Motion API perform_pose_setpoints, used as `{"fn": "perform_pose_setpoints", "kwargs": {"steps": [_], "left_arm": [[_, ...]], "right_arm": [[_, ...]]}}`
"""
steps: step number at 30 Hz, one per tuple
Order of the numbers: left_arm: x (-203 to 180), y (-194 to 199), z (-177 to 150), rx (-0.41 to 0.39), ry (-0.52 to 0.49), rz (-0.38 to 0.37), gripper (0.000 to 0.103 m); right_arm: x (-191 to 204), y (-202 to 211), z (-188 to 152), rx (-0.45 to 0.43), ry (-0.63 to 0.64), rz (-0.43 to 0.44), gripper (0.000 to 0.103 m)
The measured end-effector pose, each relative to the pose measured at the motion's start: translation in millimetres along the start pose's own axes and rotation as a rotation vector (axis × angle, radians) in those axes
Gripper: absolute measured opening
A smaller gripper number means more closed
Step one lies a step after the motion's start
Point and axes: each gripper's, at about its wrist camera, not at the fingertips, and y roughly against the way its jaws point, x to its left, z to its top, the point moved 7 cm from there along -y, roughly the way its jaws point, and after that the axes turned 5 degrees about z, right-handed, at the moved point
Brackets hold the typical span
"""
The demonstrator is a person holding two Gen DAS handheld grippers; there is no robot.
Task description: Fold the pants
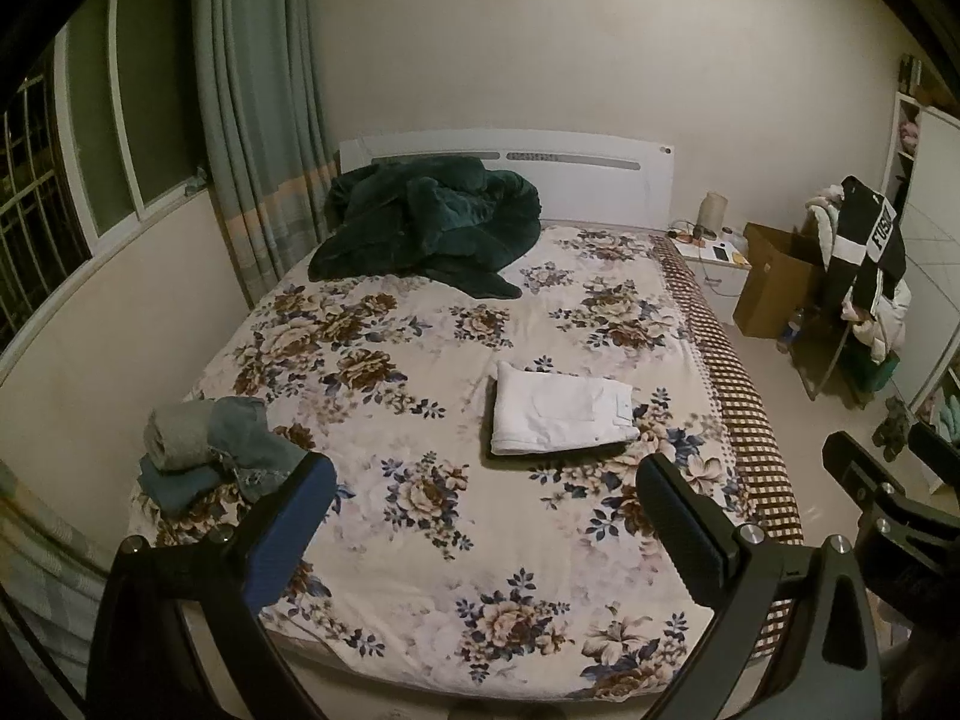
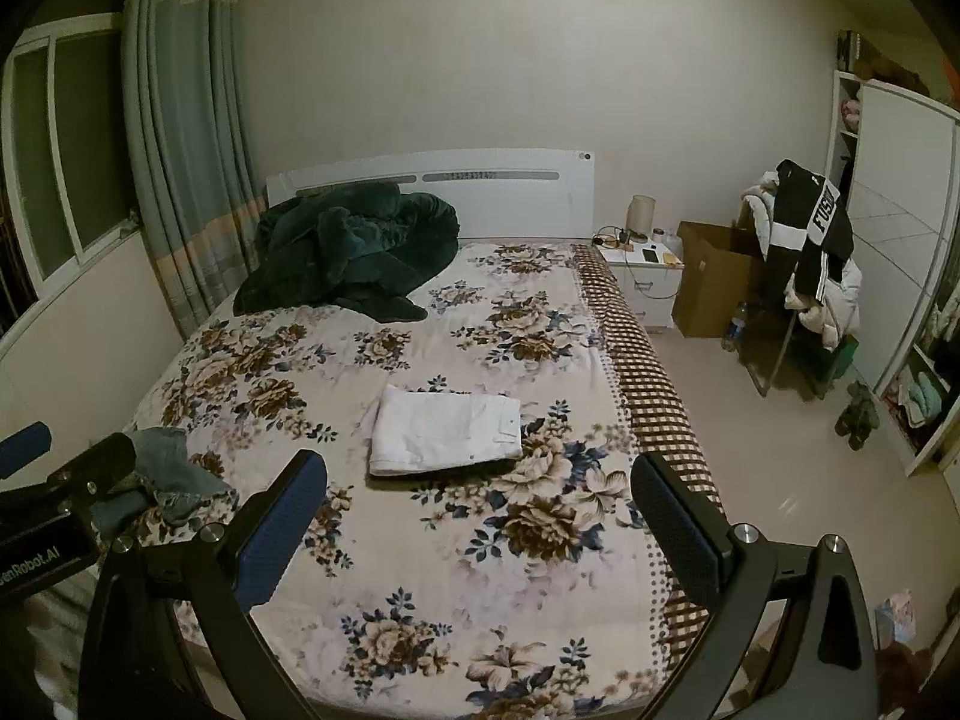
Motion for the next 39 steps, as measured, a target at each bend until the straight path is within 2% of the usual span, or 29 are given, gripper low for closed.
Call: {"fn": "perform_pose_setpoints", "kwargs": {"steps": [39], "left_arm": [[-2.6,5.1,2.6,-0.007,0.002,0.004,0.103]], "right_arm": [[-2.5,-2.6,-3.0,-0.002,-0.002,0.002,0.103]]}}
